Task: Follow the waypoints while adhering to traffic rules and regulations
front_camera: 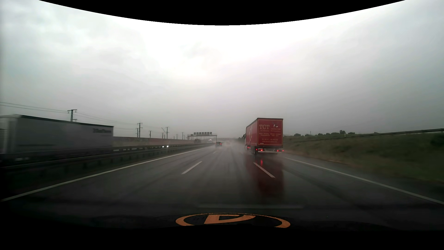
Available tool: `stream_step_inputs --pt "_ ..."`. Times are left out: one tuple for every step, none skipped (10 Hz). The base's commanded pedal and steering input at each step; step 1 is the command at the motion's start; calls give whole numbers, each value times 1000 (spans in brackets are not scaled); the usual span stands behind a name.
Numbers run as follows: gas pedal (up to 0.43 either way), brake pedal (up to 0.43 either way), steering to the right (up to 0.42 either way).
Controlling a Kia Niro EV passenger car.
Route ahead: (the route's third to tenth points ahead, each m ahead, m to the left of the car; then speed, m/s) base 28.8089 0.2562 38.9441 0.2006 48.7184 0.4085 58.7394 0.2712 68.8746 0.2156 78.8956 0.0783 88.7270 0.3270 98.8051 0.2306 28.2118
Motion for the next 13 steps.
stream_step_inputs --pt "157 0 -2" --pt "157 0 -2" --pt "169 0 -2" --pt "169 0 -2" --pt "169 0 -2" --pt "169 0 -2" --pt "169 0 -2" --pt "169 0 -2" --pt "169 0 -1" --pt "169 0 -2" --pt "169 0 -1" --pt "169 0 -1" --pt "169 0 -1"
